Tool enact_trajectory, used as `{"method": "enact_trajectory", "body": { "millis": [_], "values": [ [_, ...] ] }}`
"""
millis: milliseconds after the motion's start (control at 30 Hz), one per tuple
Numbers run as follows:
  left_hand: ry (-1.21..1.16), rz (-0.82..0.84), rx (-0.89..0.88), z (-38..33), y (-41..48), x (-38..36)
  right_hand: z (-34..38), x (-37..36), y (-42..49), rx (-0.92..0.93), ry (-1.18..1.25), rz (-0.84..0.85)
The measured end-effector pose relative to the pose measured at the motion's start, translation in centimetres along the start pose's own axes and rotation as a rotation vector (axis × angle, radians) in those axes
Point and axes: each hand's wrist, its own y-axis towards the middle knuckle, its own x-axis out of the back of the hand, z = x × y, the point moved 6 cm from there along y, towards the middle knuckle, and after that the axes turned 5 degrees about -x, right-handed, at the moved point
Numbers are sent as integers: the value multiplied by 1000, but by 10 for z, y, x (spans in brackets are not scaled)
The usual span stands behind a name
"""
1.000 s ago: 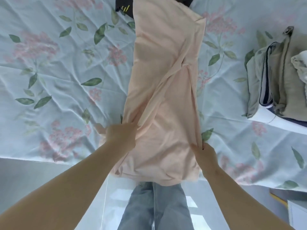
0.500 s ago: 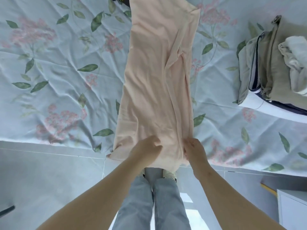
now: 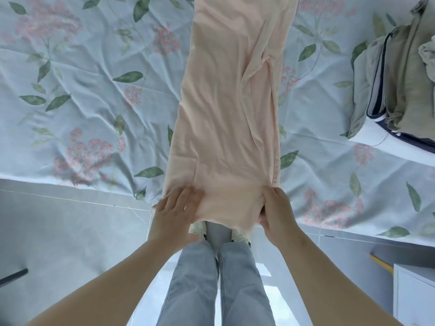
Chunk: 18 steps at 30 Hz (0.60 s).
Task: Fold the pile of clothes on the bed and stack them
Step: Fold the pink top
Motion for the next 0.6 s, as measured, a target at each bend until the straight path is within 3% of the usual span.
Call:
{"method": "enact_trajectory", "body": {
  "millis": [67, 167, 300, 433, 533, 600],
  "values": [
    [-7, -184, 33, 5, 0, 10, 2, -1, -2, -52, 107, 78],
    [-12, -357, 37, 17, -4, 23, 3, 6, 2, -101, 63, 46],
    [-79, -506, -146, 18, -15, 38, 3, 14, 9, -97, 33, -40],
    [-60, -484, -419, 5, -22, 50, 10, 24, 11, -29, 53, -164],
    [-39, -373, -538, 0, -23, 47, 14, 37, 6, 149, -265, -299],
    [-24, -152, -563, -7, -19, 32, 7, 44, 3, 189, -453, -316]
  ]
}}
